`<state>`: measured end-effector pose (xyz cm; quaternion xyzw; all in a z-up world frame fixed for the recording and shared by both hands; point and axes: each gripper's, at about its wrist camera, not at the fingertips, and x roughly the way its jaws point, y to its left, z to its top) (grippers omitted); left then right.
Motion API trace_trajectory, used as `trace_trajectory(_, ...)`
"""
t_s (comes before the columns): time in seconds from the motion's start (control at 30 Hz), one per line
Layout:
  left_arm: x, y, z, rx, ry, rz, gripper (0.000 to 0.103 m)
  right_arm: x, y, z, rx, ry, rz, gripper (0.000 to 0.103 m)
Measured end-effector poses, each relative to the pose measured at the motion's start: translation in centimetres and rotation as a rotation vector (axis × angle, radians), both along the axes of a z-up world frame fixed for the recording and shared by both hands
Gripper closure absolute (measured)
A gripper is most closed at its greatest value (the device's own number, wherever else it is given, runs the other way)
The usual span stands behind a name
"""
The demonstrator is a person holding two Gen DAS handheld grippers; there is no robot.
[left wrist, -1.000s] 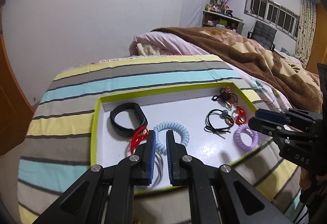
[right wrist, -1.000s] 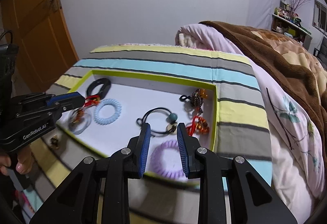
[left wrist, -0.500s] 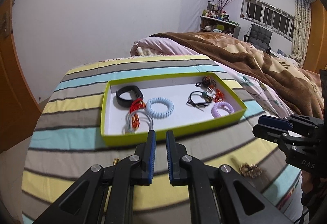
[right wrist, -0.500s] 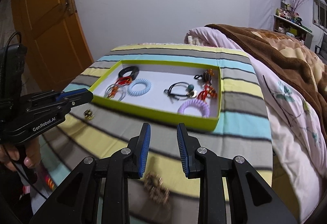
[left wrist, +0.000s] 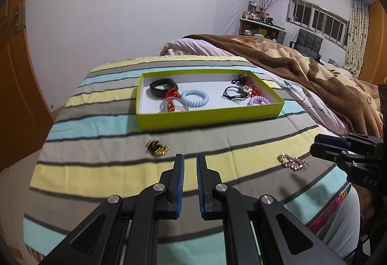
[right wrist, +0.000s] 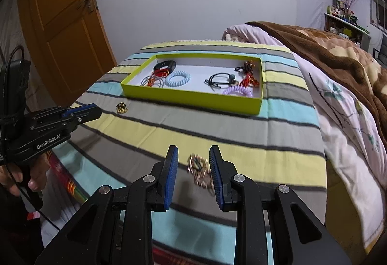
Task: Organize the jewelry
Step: 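Move both open tools over the rose-gold chain and gold-black charm, then grasp the rose-gold chain pendant with the right tool while the left tool grasps the gold-black charm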
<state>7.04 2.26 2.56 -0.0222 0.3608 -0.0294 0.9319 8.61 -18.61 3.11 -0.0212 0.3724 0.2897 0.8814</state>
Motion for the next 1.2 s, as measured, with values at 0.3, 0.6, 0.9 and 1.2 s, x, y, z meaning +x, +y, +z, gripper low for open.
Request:
trace_trajectory(0.3,-1.5,2.1,-1.2,-0.035,0.022,0.041,0.094,-1.2,-0.1,-1.1,-0.013,0.016,0.012,0.075)
trace_trajectory(0.6,-1.1,2.7,-1.6,-0.042,0.034,0.05,0.093,-1.0,0.4,-1.6,-0.025,0.022,0.026,0.075)
trace_trajectory(0.9,0.5,2.8,-2.0,-0.035,0.044,0.052,0.09,-0.1,1.1,-2.4,-0.08,0.001,0.043,0.074)
trace_trajectory(1.2,2.3,3.1,-2.4,-0.037,0.058,0.047,0.089,1.1,1.5,-3.6,-0.139,0.005,0.085,0.074)
